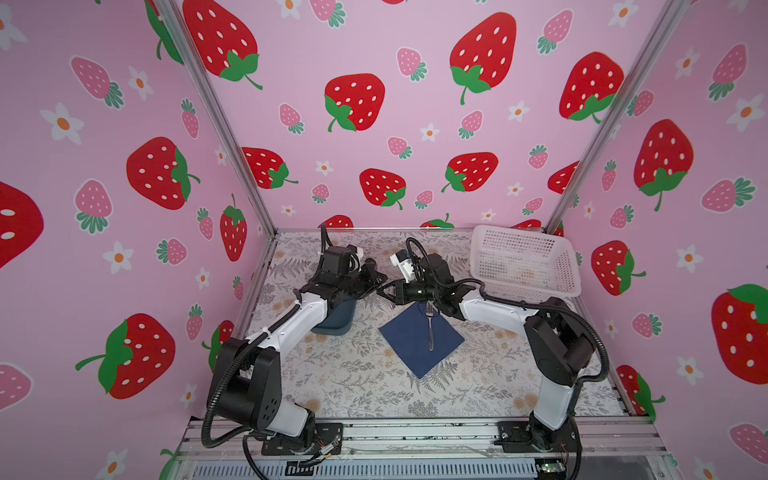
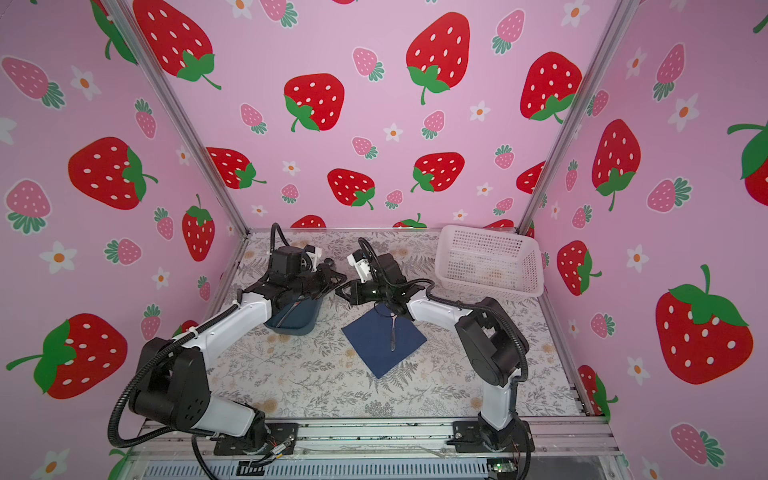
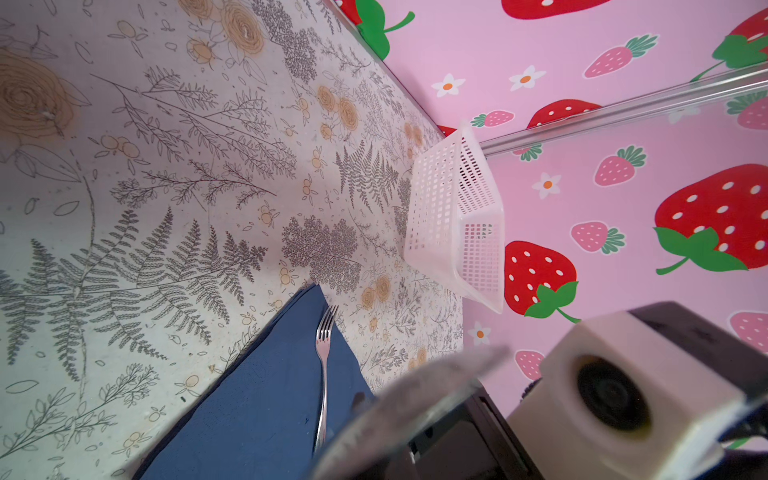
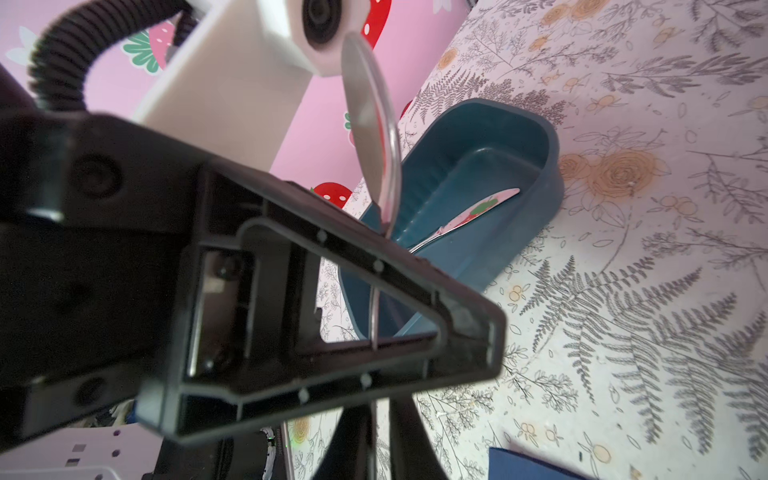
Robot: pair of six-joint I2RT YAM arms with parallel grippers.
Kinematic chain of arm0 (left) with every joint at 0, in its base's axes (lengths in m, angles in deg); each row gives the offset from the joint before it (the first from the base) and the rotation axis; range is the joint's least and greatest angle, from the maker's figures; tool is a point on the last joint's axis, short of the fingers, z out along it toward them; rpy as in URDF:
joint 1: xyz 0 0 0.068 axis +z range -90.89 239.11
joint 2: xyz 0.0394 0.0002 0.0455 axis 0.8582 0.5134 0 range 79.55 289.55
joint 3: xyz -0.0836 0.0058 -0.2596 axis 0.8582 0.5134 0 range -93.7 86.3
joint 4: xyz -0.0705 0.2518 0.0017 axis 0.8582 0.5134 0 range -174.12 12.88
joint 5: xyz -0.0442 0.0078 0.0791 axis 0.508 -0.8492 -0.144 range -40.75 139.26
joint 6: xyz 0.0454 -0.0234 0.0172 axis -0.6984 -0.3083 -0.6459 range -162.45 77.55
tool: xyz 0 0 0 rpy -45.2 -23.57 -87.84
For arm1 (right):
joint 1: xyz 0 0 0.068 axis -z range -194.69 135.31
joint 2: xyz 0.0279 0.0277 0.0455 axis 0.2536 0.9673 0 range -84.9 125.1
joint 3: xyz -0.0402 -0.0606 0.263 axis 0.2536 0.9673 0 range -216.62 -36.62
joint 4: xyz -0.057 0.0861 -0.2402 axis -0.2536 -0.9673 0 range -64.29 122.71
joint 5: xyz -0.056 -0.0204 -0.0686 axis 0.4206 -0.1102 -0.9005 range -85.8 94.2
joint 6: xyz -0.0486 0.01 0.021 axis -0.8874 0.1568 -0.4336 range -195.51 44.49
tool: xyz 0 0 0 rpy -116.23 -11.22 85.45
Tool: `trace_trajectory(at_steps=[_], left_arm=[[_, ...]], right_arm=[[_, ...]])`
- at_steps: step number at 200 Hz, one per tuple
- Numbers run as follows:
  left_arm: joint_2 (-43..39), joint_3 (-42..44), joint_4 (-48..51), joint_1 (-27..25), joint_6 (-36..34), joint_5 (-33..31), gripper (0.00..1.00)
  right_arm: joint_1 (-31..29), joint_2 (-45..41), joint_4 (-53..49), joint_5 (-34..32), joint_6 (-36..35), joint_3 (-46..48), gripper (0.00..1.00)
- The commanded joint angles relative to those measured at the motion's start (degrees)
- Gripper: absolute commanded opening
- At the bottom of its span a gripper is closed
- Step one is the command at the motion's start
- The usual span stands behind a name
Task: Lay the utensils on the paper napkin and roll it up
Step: 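Carry the spoon over the napkin with the left gripper while the right gripper withdraws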
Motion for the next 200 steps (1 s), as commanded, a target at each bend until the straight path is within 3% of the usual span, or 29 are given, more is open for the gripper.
trace_trajectory(at_steps=[1, 11, 45, 99, 148, 200], left_arm=[[0.4, -5.3, 7.2, -0.1, -4.0, -2.2, 0.0], [1.1, -6.3, 9.7, -0.1, -5.4, -2.5, 0.0], [5.7, -10.3, 18.7, -2.0, -9.6, -6.0, 0.0], [18.0, -20.4, 28.7, -12.6, -13.2, -10.5, 0.0], [29.4, -31.2, 36.0, -19.6, -12.5, -14.3, 0.0], [33.2, -33.2, 38.5, -23.0, -8.7, -15.4, 0.0]], right_arm=[[1.8, -5.5, 0.1, -4.8, -1.3, 3.5, 0.22], [2.9, -7.3, 0.1, -6.0, -1.4, 5.8, 0.28], [6.4, -12.8, -0.5, -9.3, -1.3, 12.8, 0.33], [12.3, -22.6, -2.7, -18.2, 2.1, 24.5, 0.37], [14.8, -28.0, -2.7, -19.9, 5.0, 31.9, 0.4], [15.3, -28.9, -3.7, -19.0, 4.7, 33.6, 0.41]])
